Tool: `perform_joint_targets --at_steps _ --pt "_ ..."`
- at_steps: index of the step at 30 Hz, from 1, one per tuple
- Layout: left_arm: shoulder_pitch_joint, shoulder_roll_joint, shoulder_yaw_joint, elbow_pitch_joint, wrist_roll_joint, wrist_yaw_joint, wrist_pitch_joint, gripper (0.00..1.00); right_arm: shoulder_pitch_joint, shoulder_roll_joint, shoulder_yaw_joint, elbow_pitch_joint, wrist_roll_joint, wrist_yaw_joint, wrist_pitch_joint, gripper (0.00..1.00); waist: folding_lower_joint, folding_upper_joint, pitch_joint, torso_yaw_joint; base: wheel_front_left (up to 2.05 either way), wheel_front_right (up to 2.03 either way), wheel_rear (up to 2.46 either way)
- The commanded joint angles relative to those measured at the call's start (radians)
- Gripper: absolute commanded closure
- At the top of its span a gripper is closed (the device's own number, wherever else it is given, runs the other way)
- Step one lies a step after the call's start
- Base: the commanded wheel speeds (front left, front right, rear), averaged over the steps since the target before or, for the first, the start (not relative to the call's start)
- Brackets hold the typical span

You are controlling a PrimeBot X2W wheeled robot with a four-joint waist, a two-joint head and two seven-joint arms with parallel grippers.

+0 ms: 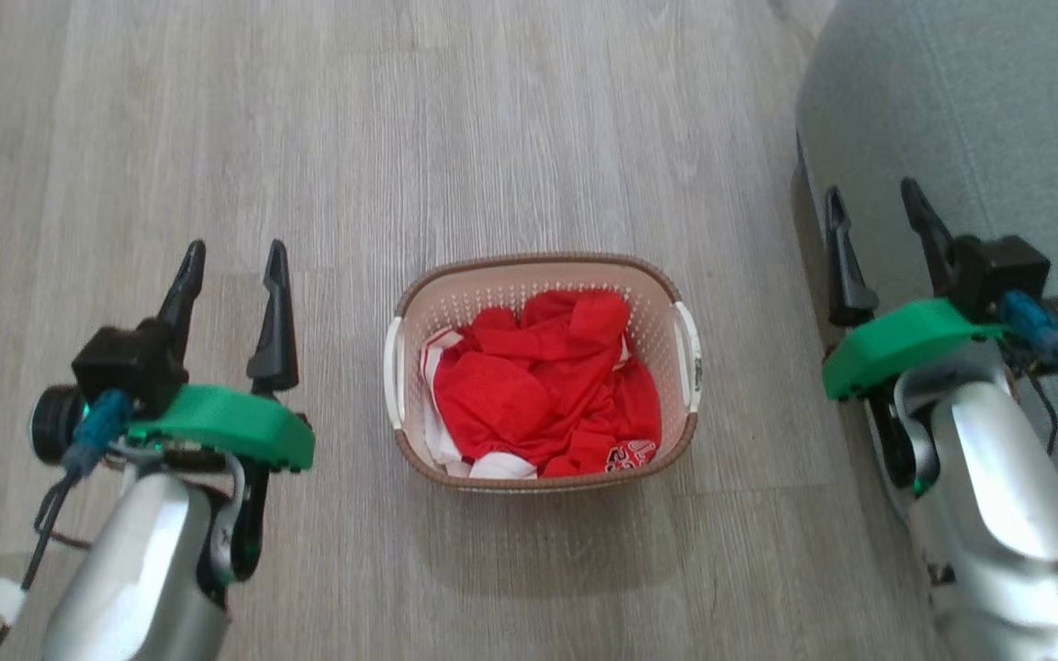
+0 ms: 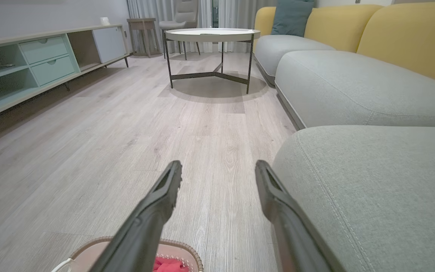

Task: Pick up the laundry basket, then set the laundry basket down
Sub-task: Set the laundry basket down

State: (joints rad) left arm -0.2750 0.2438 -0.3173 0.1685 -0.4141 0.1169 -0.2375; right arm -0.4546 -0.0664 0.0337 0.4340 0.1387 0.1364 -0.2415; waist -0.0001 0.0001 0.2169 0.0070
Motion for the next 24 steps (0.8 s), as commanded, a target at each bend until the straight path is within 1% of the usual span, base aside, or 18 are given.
perform_joint_targets --at_steps 1,13,24 --pt "-0.019 0.032 0.034 -0.041 0.007 0.009 0.002 0.00 0.000 0.014 0.014 -0.041 -0.009 -0.006 0.003 0.00 0.0001 -0.0001 -0.011 0.001 0.00 0.00 0.00" --pt "0.150 0.054 0.020 -0.208 0.021 0.085 0.060 0.00 0.175 0.016 -0.015 -0.230 0.006 -0.006 0.082 0.00 0.0001 -0.0001 -0.101 -0.005 0.00 0.00 0.00" --pt "0.247 0.076 -0.012 -0.281 0.035 0.111 0.106 0.00 0.289 0.016 -0.023 -0.334 0.016 -0.006 0.157 0.00 0.0001 -0.0001 -0.163 0.002 0.00 0.00 0.00"
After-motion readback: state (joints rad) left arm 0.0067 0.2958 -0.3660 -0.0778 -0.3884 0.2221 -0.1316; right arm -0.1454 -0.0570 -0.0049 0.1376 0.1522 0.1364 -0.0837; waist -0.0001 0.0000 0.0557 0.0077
